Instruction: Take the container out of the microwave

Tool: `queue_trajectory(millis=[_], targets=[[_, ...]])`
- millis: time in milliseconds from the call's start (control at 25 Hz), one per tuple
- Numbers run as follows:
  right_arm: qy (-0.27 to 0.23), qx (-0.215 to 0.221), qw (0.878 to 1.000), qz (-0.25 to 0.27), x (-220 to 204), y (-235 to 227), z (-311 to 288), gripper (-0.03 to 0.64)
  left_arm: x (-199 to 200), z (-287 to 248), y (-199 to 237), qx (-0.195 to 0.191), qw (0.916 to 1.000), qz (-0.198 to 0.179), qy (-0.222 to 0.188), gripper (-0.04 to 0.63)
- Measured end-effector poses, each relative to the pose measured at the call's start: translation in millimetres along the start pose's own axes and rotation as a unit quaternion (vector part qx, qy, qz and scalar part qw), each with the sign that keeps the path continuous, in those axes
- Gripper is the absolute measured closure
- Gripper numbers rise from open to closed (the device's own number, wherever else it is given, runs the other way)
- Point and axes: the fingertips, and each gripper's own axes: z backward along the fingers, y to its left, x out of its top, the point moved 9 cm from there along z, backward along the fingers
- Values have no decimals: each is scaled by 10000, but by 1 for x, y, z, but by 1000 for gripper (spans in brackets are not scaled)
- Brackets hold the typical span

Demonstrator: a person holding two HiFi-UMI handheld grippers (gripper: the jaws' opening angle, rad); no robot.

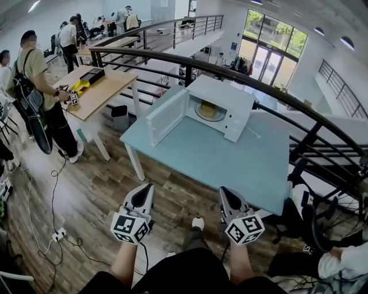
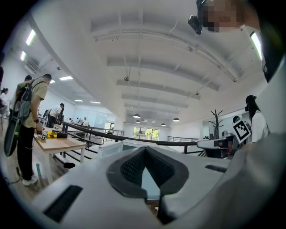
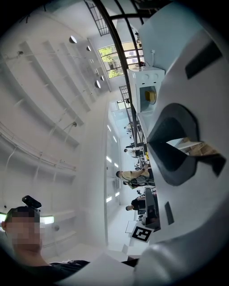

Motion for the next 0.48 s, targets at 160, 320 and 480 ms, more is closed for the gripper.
queue_trajectory(millis=[160,320,480], targets=[[19,53,10000,-13,4,-25,-24,611,-1,-28,10,94,10000,27,4,588],[67,25,10000,-52,4,-57,-51,611,-7,-64,17,128,9999,-25,114,588],[112,32,9999,-60,5,-86,-80,611,-11,-103,26,199,9996,-4,199,589]])
